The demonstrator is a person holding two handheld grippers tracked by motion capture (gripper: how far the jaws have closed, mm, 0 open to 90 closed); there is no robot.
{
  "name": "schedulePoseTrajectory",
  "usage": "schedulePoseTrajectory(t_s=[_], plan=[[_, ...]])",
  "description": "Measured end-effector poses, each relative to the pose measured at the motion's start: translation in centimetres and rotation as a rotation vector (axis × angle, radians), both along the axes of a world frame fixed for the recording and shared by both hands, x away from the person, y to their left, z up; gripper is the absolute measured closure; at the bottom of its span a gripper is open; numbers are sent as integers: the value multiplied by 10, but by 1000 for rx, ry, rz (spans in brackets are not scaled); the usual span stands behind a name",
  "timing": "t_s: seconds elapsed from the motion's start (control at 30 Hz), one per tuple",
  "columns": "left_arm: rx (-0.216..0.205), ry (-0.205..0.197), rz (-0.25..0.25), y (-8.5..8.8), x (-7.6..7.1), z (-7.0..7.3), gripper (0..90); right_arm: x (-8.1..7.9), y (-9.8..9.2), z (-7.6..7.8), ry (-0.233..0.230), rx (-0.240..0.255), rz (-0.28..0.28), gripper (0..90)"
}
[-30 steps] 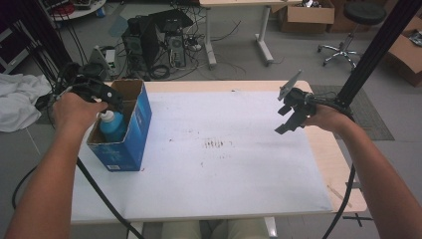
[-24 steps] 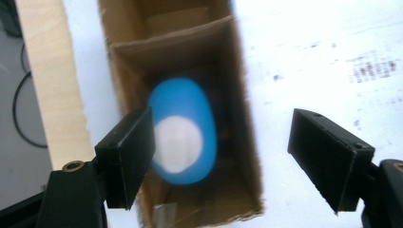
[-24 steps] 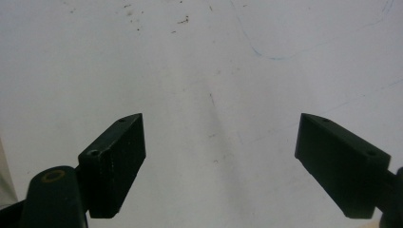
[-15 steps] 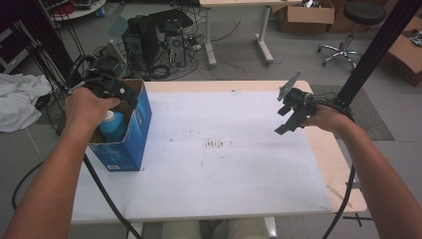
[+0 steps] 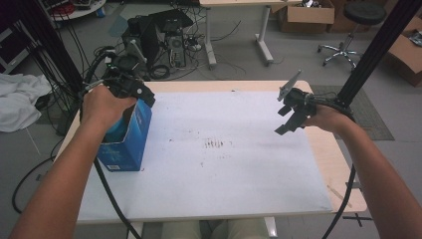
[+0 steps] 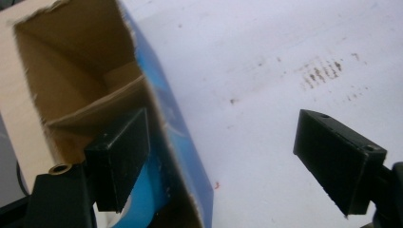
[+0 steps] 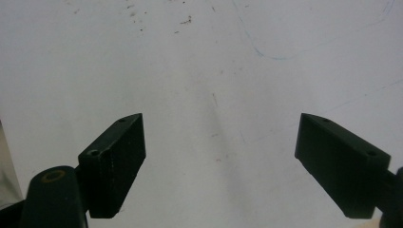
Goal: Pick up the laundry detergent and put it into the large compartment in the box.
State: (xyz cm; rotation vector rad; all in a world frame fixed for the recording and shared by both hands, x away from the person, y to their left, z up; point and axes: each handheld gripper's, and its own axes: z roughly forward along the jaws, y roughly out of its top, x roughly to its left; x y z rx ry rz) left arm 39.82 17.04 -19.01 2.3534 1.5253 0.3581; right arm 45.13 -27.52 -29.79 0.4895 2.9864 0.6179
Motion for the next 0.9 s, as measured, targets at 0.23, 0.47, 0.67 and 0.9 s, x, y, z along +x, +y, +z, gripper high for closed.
schedulePoseTrajectory(t_s=[0.23, 0.47, 0.67, 0.9], plan=[[16, 1, -92, -18, 5, 1, 204, -1, 0, 0, 5, -4, -3, 171], [33, 5, -178, -35, 9, 1, 197, -1, 2, -1, 6, -5, -2, 171], [19, 12, -241, -46, 14, 2, 198, -2, 4, -1, 7, -7, 0, 171], [47, 46, -309, -61, 16, -6, 202, -2, 8, 0, 7, -7, 6, 171]])
